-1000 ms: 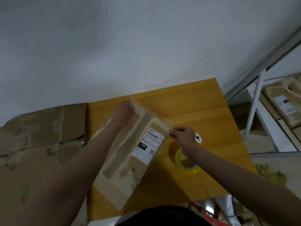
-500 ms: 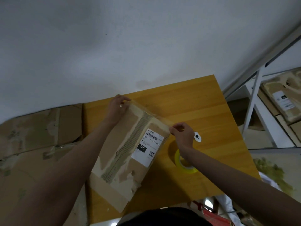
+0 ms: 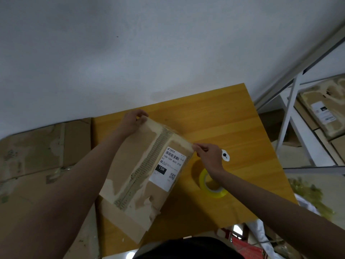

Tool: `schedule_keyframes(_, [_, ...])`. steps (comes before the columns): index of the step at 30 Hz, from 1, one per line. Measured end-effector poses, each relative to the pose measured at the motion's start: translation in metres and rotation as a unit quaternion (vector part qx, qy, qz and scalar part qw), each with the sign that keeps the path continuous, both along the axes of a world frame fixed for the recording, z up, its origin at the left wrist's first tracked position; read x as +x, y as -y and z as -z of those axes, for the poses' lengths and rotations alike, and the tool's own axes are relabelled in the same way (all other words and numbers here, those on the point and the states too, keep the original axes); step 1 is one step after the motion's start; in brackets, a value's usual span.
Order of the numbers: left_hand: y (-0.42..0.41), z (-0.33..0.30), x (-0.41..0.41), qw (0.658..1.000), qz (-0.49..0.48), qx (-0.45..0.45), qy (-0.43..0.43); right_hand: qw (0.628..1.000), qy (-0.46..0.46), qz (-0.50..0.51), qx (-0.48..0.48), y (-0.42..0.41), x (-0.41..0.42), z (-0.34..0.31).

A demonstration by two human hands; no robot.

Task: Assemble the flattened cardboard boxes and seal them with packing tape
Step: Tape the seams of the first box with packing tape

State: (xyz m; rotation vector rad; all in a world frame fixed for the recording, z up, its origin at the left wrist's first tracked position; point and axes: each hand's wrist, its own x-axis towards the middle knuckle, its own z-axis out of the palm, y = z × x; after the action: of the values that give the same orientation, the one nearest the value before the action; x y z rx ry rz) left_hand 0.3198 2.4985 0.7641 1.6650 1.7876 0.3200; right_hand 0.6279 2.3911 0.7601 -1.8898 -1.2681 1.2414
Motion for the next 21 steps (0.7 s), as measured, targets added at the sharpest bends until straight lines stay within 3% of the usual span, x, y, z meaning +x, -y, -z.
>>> schedule_keyframes(4, [-0.002,0.005,0.001,0.998,0.030,-0.016,-0.062,0.989,0.082,-0.123,0.017,-0.009,0.007,0.001])
schedule_keyframes(8, [0.010,-0.006,0.010,0.978,0.121,0.150,-0.084,0.973,0.109,-0.186,0.080,-0.018,0.005,-0.006])
schedule_keyframes(10, [0.018,-0.012,0.017,0.964,0.187,0.177,-0.067,0.956,0.112,-0.235,0.133,-0.020,-0.002,-0.010])
schedule_keyframes(15, [0.031,-0.023,0.046,0.963,0.226,0.140,-0.039,0.936,0.101,-0.309,0.138,-0.026,-0.026,-0.009])
schedule_keyframes(21, [0.025,-0.017,0.065,0.971,0.231,0.061,-0.009,0.952,0.089,-0.284,0.078,-0.042,-0.044,-0.008])
